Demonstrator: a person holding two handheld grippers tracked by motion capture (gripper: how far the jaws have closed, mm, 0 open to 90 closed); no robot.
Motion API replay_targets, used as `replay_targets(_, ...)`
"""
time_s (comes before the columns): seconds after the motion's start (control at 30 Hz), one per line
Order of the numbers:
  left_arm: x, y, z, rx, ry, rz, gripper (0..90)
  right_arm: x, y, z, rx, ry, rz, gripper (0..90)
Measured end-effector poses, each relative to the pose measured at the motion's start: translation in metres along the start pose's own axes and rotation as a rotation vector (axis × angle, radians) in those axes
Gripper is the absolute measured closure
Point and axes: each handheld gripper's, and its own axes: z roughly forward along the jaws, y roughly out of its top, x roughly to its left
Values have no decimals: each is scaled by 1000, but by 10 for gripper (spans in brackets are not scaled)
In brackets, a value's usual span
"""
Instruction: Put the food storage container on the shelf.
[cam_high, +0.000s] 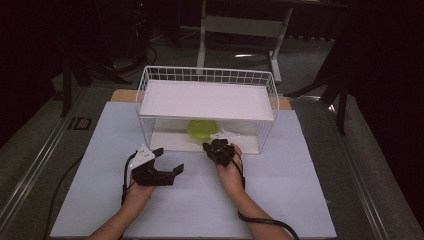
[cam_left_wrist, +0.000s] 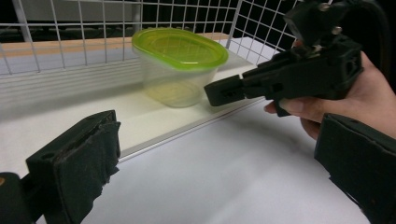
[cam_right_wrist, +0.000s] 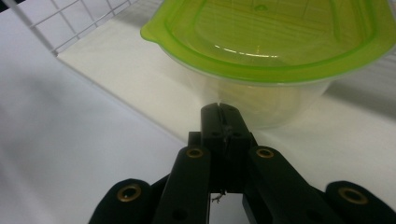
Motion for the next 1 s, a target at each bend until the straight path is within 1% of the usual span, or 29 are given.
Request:
replay_targets(0.23,-1,1,-1,-5,3,3,12,0,9,13,3,-20,-3,899)
replay_targets(0.27,0,1,-1,-5,2,3,12,0,10,14,4,-22,3,898)
replay_targets(0.37,0,1,-2,-4,1,7,12,0,11,15,11,-24,-4,897)
replay_targets(0.47,0,1,-2,-6,0,8,12,1,10,13,10,-19,-6,897)
replay_targets(0.53,0,2,-1,-5,-9,9,12,3,8,9,8,-10,-6,895)
replay_targets(0.63,-2,2,-1,-6,-20,22,12,6,4,1,7,-3,-25,887)
replay_targets(0.7,-3,2,0,-3,-21,35,12,7,2,-6,8,2,-34,869)
replay_targets(0.8,-5,3,1,-6,-39,38,12,9,0,-18,-7,7,-48,848)
replay_targets(0.87,-6,3,1,-5,-55,43,12,9,0,-27,-25,12,-44,817)
replay_targets(0.9,-7,4,2,0,-58,52,12,10,-1,-31,-38,14,-40,774)
replay_targets(0.97,-10,5,2,4,-61,71,12,10,-1,-38,-53,20,-44,720)
replay_targets(1.0,-11,6,2,6,-64,78,12,10,-1,-42,-64,19,-46,679)
